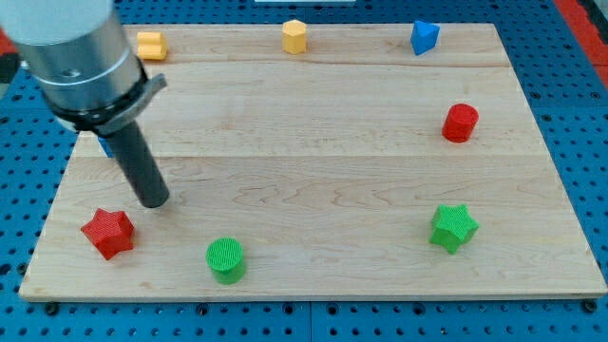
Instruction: Place the green circle diagonally to the cube
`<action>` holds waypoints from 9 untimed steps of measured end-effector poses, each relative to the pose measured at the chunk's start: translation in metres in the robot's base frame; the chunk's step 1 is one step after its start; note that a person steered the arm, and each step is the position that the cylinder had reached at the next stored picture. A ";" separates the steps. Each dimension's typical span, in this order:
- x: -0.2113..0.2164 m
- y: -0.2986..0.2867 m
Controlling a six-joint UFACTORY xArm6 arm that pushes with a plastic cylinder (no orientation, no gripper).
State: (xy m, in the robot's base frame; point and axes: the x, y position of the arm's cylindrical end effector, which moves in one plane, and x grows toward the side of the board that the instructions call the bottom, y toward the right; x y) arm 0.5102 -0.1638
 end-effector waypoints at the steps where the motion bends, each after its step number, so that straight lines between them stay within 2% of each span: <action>1: 0.024 -0.024; 2: 0.024 -0.083; 3: 0.012 -0.071; 4: -0.027 0.035; 5: -0.017 0.120; 6: 0.071 0.157; 7: 0.107 0.154; 8: 0.109 0.143; 9: 0.106 0.083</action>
State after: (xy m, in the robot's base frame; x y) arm 0.6162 -0.0807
